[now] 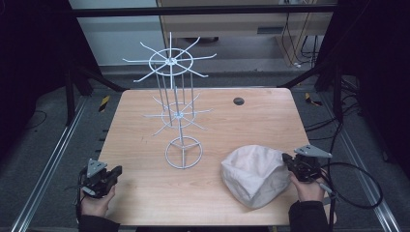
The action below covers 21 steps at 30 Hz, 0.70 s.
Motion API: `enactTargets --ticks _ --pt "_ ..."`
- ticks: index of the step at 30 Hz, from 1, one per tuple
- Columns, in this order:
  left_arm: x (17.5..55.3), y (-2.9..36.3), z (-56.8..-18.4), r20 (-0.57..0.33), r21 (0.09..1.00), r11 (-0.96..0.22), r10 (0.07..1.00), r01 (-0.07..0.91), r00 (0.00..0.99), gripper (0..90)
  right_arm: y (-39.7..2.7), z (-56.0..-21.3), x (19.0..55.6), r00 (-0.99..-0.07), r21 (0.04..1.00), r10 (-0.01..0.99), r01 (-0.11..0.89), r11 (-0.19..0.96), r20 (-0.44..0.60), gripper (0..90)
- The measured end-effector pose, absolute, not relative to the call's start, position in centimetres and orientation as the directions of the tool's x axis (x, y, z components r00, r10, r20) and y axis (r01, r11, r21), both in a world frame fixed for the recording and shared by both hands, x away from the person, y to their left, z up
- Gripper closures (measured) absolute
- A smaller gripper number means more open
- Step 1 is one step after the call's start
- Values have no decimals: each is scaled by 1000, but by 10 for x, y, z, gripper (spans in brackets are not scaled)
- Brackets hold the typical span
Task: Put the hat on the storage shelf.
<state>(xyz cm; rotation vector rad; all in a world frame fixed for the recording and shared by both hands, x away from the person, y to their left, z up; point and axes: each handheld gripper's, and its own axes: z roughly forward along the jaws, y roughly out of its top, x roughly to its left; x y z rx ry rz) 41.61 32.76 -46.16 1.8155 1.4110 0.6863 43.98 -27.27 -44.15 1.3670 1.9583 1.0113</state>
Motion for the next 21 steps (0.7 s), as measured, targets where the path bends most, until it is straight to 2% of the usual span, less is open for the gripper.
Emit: enactTargets --ticks 3,7,15,21 --pt "416 328 -462 -18 801 -141 966 581 259 881 -271 -432 429 -365 842 931 497 211 -18 900" --pt "416 327 -462 -20 804 -137 966 579 256 880 -266 -422 411 -444 855 896 468 222 10 900" --pt "416 328 -462 -20 800 -137 967 584 254 880 -238 -421 381 -603 836 795 468 285 66 900" --pt "416 328 -462 -19 803 -135 968 581 251 880 -225 -427 368 -655 814 753 472 338 67 900"
